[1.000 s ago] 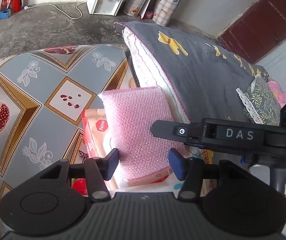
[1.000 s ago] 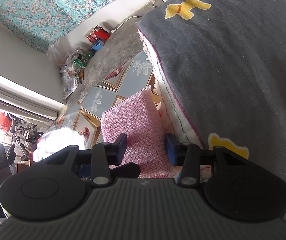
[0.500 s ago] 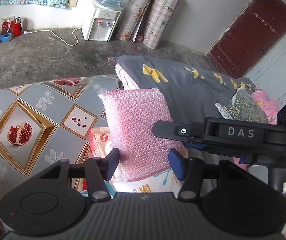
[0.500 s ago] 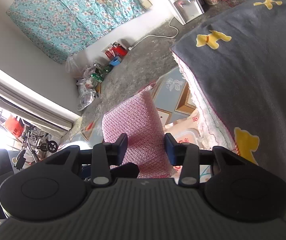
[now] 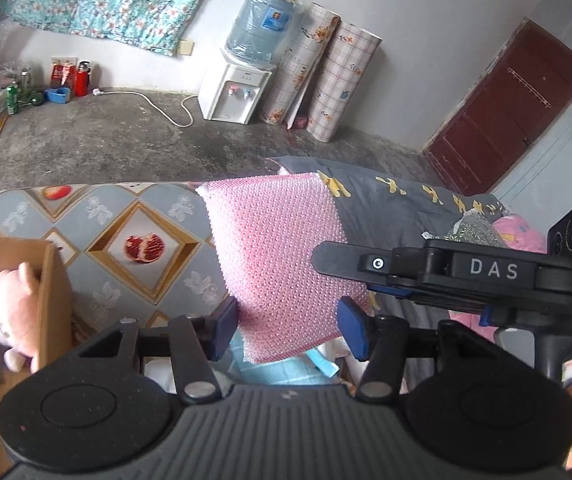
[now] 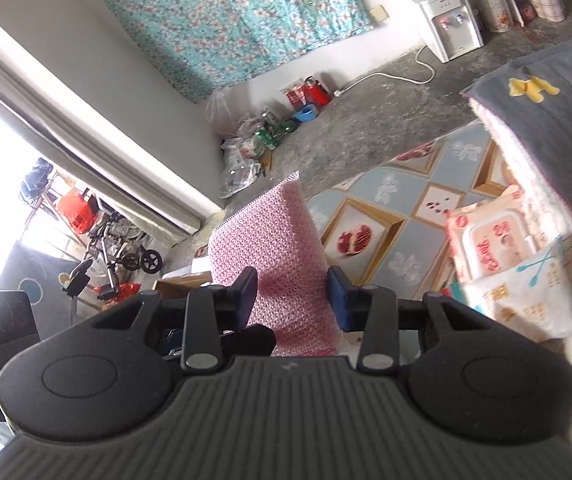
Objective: Organize soft objects
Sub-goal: 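Carry the pink sponge pad with both grippers and drop it into the cardboard box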
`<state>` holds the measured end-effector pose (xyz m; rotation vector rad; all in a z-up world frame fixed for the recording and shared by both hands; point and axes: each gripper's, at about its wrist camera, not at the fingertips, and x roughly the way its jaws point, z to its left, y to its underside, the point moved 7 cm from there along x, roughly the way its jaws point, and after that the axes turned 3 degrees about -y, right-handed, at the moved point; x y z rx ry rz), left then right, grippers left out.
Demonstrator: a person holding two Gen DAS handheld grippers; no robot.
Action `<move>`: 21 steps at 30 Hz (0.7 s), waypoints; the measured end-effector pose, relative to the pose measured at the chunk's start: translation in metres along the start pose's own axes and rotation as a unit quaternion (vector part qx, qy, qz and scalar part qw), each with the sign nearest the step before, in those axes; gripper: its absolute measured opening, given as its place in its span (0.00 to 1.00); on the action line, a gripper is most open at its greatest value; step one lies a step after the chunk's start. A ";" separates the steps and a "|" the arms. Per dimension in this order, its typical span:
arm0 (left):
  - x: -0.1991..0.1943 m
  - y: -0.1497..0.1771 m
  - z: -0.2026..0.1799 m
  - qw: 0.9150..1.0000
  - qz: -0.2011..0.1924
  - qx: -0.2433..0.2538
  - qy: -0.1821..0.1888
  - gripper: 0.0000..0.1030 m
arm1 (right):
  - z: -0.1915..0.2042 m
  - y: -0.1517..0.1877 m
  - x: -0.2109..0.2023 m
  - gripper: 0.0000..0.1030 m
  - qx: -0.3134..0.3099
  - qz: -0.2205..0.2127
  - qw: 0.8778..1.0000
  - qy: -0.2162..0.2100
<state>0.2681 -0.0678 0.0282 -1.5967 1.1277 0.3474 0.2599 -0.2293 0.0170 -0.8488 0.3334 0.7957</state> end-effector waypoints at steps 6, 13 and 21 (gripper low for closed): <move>-0.071 0.039 0.074 0.997 -0.022 -0.045 -0.059 0.53 | 0.088 0.059 0.049 0.36 -0.021 0.056 0.997 -0.050; -0.111 0.085 0.180 0.986 -0.010 -0.119 -0.112 0.53 | 0.165 0.139 0.131 0.36 -0.023 0.146 0.986 -0.081; -0.086 0.125 0.246 0.981 0.042 -0.158 -0.109 0.53 | 0.174 0.197 0.189 0.37 -0.022 0.188 0.982 -0.027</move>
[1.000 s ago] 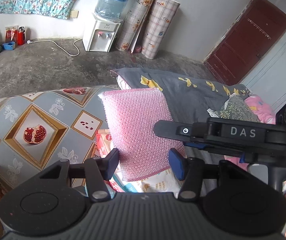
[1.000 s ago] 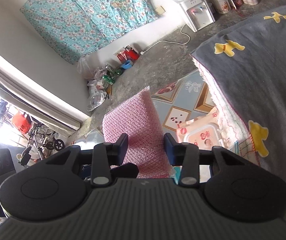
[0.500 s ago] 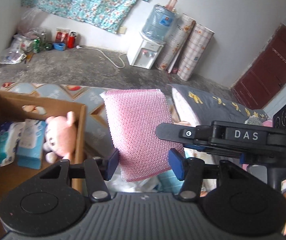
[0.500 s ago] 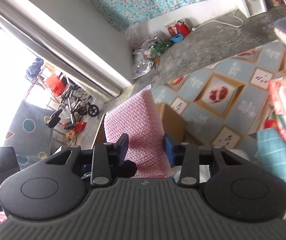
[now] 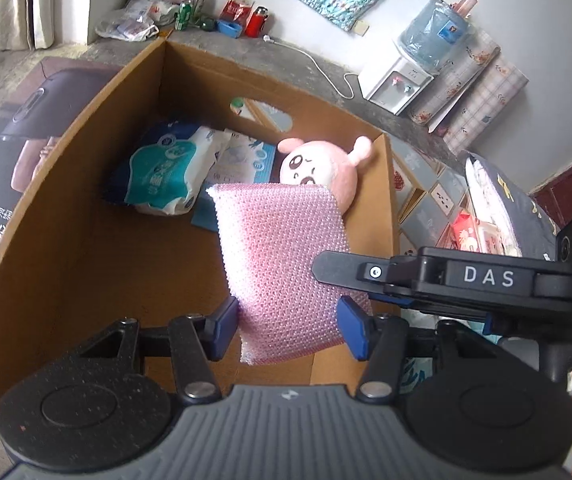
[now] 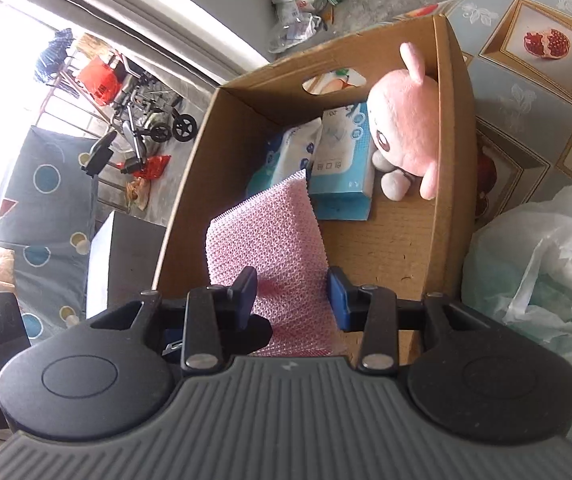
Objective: Organize soft objects
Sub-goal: 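Carry the pink sponge pad with both grippers and drop it into the cardboard box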
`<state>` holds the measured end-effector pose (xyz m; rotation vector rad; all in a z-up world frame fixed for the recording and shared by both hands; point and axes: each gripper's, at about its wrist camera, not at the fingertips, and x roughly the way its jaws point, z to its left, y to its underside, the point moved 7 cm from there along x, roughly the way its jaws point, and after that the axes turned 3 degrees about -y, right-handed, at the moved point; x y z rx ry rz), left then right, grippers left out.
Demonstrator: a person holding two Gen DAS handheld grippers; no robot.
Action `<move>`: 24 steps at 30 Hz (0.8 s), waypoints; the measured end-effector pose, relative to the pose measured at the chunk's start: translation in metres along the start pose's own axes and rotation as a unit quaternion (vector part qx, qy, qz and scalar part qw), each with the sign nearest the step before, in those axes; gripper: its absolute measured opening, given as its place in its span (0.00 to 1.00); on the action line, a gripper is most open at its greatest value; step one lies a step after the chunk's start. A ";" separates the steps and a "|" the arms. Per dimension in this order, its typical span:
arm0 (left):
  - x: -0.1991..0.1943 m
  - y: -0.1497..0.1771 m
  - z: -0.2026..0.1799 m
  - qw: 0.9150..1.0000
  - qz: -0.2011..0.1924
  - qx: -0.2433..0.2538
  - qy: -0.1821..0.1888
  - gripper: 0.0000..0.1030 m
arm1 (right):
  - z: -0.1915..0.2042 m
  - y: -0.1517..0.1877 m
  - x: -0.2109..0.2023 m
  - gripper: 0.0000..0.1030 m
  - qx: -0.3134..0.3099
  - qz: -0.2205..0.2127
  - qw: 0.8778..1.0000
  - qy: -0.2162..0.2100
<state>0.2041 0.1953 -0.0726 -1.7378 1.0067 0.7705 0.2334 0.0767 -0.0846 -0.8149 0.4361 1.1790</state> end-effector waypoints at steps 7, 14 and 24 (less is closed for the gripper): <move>0.040 0.010 0.005 0.999 0.040 -0.007 0.031 0.54 | -0.020 -0.001 0.013 0.39 -0.012 -0.003 0.999 0.052; 0.067 0.009 0.006 0.997 0.072 -0.002 0.021 0.54 | -0.029 -0.015 0.006 0.41 -0.015 -0.007 0.999 0.052; 0.081 -0.006 0.021 0.995 0.087 -0.041 0.007 0.62 | -0.033 -0.028 -0.018 0.42 -0.029 -0.029 0.998 0.042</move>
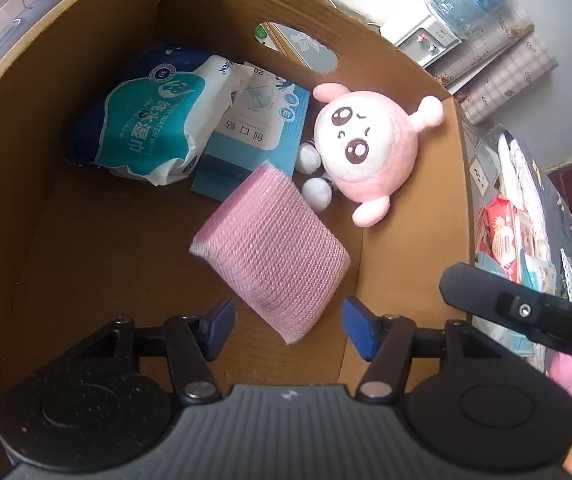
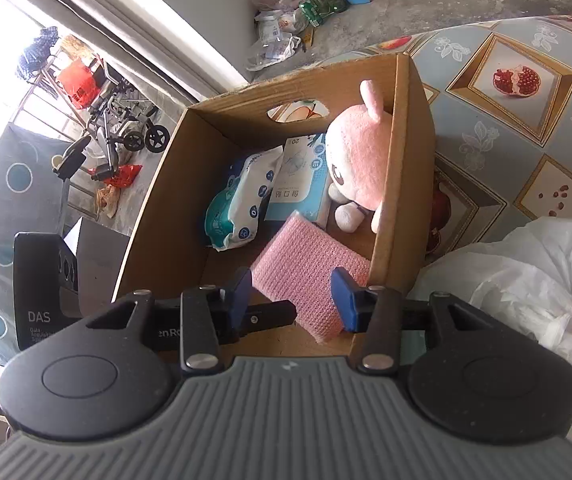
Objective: Organize soft objects
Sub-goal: 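Carry the pink sponge pad with both grippers and drop it into the cardboard box, then lower the open left gripper toward the pink sponge pad in the box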
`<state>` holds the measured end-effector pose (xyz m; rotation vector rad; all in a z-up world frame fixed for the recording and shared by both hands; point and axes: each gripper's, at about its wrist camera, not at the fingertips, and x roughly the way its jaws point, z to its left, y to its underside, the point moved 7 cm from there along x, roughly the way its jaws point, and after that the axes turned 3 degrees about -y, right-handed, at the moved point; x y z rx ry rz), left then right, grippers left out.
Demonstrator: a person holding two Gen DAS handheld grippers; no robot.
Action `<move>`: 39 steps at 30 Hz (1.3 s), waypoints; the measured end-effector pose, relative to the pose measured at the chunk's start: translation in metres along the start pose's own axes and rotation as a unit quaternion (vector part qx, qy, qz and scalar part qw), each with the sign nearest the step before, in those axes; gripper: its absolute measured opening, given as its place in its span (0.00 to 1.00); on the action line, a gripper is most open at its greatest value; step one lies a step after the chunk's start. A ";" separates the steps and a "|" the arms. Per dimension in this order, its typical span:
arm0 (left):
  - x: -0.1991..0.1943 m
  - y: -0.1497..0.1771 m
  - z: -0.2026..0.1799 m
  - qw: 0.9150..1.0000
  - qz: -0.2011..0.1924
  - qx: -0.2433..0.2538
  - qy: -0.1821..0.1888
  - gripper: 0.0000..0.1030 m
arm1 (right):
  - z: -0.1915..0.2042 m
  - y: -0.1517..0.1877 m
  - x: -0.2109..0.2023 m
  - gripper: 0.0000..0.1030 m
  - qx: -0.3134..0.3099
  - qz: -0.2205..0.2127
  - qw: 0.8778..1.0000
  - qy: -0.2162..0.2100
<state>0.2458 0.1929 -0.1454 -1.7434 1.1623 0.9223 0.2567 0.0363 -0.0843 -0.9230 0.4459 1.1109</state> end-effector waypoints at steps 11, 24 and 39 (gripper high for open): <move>0.012 -0.019 0.008 0.997 -0.001 -0.070 -0.039 0.72 | -0.012 -0.007 -0.011 0.46 0.006 -0.022 1.000 -0.018; 0.019 -0.042 0.010 0.993 -0.054 -0.049 -0.098 0.67 | -0.011 -0.002 -0.012 0.47 0.002 -0.017 0.999 -0.032; 0.012 0.008 0.010 0.996 0.039 -0.035 -0.067 0.64 | -0.010 0.000 -0.015 0.49 0.004 -0.023 0.999 -0.032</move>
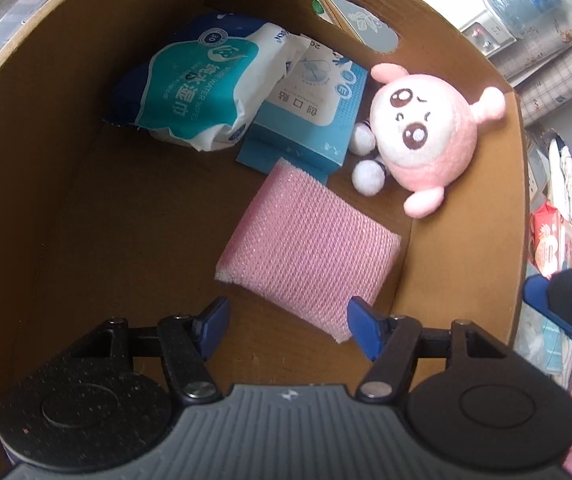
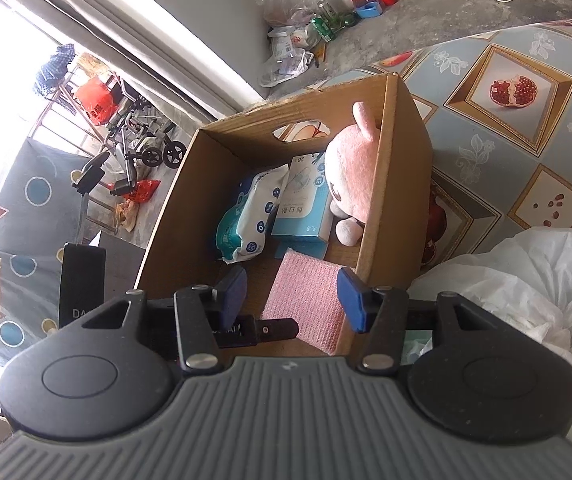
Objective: Organize soft objects
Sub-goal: 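Lower the open left gripper toward the pink sponge pad in the box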
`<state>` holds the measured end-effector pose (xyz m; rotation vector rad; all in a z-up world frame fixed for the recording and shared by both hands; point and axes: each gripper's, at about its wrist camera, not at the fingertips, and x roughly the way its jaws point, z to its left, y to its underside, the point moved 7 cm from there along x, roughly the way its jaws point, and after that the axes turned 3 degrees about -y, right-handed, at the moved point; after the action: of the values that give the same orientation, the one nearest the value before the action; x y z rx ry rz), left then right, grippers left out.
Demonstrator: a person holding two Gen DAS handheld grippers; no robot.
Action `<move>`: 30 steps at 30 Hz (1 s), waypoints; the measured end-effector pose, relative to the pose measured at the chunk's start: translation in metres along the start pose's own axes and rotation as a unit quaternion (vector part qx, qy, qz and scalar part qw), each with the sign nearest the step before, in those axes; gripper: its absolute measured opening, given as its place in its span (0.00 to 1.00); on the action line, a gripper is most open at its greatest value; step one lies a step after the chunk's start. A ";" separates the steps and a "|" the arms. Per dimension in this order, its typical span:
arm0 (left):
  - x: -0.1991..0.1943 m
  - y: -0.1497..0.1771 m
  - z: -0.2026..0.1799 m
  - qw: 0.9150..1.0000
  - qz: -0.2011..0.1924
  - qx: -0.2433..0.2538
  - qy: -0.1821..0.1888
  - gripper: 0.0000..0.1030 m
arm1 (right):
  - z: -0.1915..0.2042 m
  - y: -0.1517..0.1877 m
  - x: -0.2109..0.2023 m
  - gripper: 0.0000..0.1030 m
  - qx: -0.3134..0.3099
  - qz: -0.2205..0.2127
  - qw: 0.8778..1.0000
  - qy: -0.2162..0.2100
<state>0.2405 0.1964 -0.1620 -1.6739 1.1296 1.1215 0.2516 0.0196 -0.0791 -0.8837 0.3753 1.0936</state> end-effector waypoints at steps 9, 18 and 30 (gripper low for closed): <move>-0.030 -0.004 -0.011 0.997 -0.060 0.039 -0.029 0.66 | 0.006 0.008 0.002 0.50 -0.009 0.006 1.000 0.002; -0.015 0.013 0.000 1.000 -0.015 0.002 -0.026 0.67 | 0.023 0.006 0.006 0.50 -0.044 -0.001 0.999 0.012; -0.017 0.000 -0.017 0.996 -0.005 -0.085 0.017 0.83 | 0.014 -0.001 -0.009 0.53 -0.024 -0.023 0.999 -0.005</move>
<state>0.2410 0.1844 -0.1412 -1.8345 1.0695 1.2154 0.2467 0.0248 -0.0634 -0.9240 0.3210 1.0680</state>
